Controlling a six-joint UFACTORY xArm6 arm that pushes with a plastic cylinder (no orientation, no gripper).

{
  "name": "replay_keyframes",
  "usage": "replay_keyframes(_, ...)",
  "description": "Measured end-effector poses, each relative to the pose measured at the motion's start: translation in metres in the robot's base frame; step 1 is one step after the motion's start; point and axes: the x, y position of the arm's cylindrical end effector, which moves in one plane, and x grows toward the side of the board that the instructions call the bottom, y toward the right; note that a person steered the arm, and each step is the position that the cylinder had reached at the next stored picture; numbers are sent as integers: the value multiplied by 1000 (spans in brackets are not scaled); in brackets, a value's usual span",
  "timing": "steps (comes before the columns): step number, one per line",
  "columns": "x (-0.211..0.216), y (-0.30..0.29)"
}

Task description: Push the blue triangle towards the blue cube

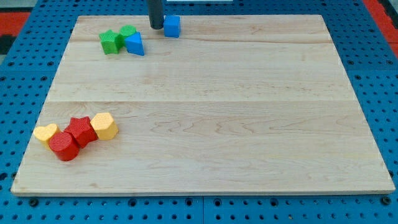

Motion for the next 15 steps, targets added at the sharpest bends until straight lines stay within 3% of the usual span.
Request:
replay_keyframes(2,20,40)
replay_keyframes(3,21,30)
replay_keyframes(5,21,-53)
replay_keyframes(7,60,-71)
replay_keyframes(8,78,-63)
replay_keyframes(13,69,30)
replay_keyframes(14,69,17)
replay_keyframes(15,58,-41)
